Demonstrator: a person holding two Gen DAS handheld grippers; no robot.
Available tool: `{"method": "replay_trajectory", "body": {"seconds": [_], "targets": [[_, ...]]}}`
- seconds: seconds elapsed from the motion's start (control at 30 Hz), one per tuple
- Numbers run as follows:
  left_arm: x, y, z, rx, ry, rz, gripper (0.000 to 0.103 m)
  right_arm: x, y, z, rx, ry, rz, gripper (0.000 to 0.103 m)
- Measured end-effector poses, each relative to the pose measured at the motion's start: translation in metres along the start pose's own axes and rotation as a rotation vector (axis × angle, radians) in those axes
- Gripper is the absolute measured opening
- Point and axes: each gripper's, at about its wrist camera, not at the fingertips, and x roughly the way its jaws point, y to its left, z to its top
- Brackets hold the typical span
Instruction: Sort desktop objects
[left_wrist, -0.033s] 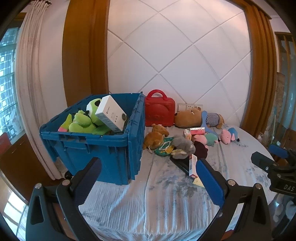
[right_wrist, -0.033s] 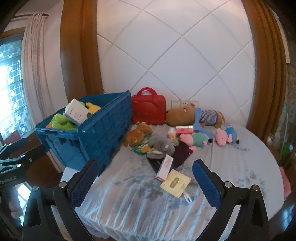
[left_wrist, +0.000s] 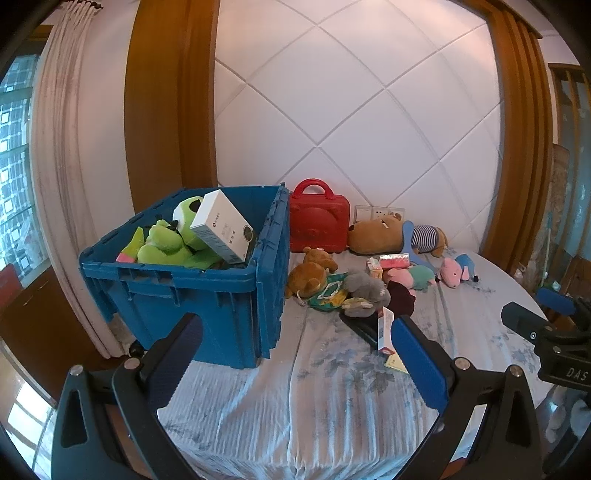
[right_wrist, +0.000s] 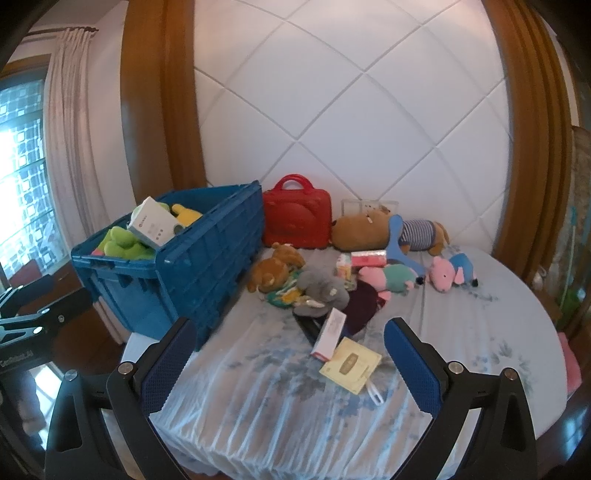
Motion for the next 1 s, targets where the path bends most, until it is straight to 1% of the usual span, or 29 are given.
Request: {"method": "replay_trajectory", "body": {"seconds": [0.1, 0.2, 0.33, 0.53, 0.63, 1.0], "targets": [[0.000, 0.001, -0.002, -0.001, -0.001, 0.000, 0.103, 0.001, 0.001, 0.000, 0.002, 0.003, -0.002, 0.103], [0.001, 0.003, -0.004, -0.003, -0.002, 0.000, 0.103, -0.004, 0.006, -0.006, -0.009, -0.022, -0.002, 0.103], [0.001, 0.005, -0.007, -0.005, -0.003, 0.000, 0.103, 0.002, 0.005, -0.004, 0.003, 0.003, 0.003, 0.103], [-0.001, 0.002, -0.010, -0.002, -0.007, 0.002, 0.103, 0.003, 0.005, -0.003, -0.001, 0.008, 0.004, 0.103], [0.001, 0.002, 0.000, -0.008, 0.007, 0.002, 0.103, 0.004, 0.005, -0.004, 0.001, 0.009, 0.004, 0.103], [0.004, 0.000, -0.001, -0.010, 0.016, 0.006, 0.103, 0.005, 0.002, -0.004, 0.010, 0.012, 0.006, 0.103]]}}
